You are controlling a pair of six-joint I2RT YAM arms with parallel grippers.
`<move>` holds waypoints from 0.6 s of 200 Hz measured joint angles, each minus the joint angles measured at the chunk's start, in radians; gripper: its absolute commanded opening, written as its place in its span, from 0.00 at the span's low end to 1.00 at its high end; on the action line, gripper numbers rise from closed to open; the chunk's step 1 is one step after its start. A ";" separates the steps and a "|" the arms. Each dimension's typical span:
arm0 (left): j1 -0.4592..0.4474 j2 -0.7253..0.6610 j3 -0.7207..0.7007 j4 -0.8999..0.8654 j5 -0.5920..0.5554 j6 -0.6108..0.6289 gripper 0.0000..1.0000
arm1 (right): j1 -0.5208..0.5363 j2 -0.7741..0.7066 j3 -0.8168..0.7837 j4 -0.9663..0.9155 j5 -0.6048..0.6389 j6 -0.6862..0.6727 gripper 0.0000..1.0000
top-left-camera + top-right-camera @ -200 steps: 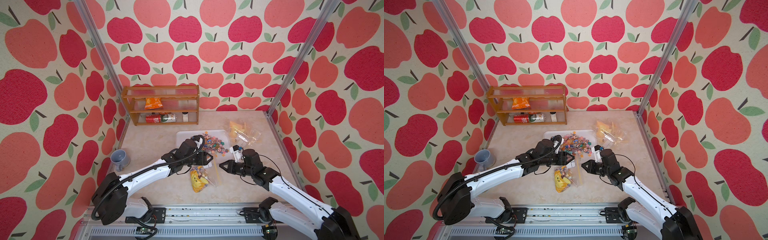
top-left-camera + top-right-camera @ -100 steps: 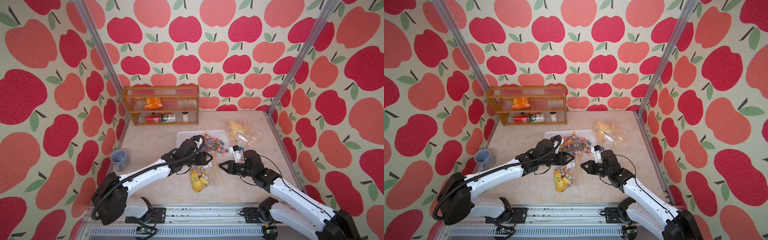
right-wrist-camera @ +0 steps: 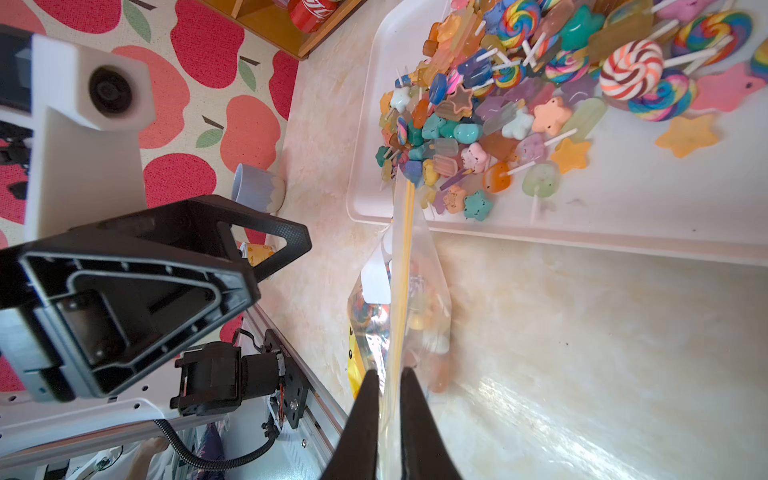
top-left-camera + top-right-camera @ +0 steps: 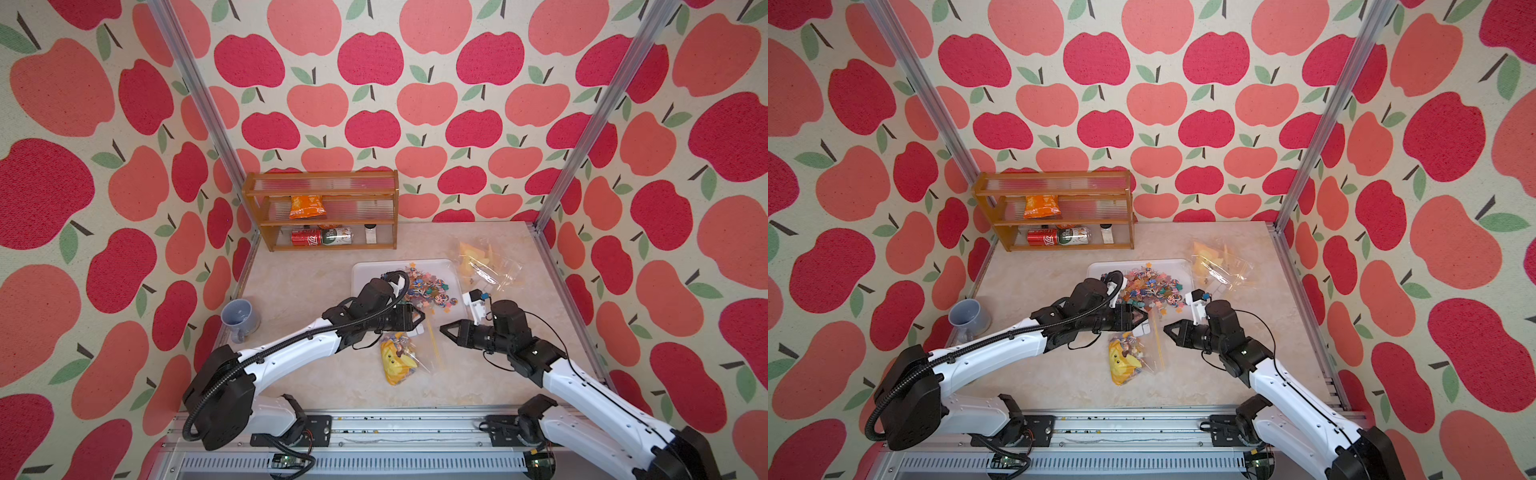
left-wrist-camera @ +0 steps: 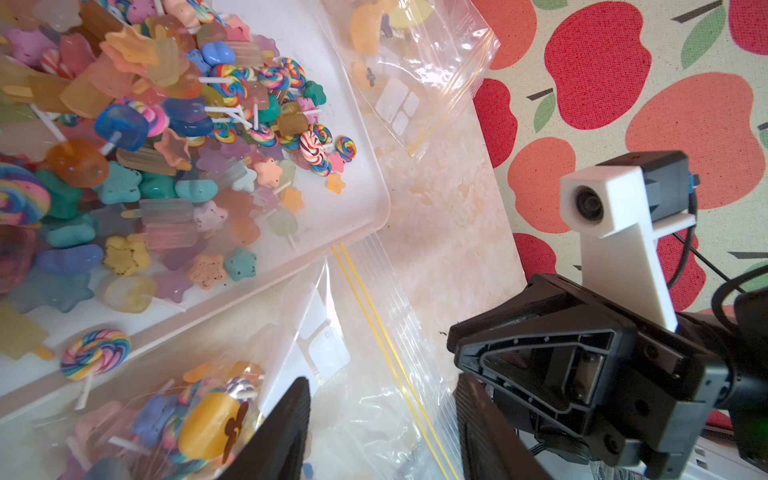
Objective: Pour candies out of the ziploc bag
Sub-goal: Open the ziploc bag at the center of the board.
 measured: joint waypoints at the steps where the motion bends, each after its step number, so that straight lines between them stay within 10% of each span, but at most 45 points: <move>1: 0.000 0.000 0.000 0.000 0.000 0.000 0.55 | 0.000 0.000 0.000 0.000 0.000 0.000 0.14; 120: 0.000 0.000 0.000 0.000 0.000 0.000 0.54 | 0.039 0.051 -0.008 0.000 0.000 0.000 0.13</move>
